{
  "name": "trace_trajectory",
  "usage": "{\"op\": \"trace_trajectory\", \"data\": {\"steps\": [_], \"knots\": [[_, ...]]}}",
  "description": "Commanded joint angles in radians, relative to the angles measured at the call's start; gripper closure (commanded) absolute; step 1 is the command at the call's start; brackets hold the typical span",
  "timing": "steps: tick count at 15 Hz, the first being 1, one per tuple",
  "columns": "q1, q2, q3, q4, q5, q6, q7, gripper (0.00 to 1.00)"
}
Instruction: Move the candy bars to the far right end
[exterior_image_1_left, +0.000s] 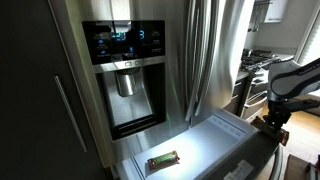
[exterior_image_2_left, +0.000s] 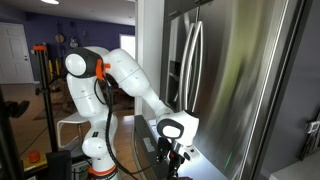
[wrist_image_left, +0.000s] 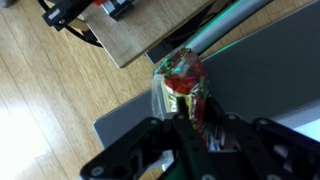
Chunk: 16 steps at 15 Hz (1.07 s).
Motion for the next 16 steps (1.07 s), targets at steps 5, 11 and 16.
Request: {"op": "trace_trajectory", "data": {"steps": [5,11,16], "knots": [[0.004,0.014,-0.017,0.001,-0.008,-0.015,0.034,0.12],[0.047,-0.089,0.071,-0.03,-0.076,-0.008,0.084,0.0],[0.163,-0.115,0.216,0.008,-0.086,-0.005,0.104,0.0]]}}
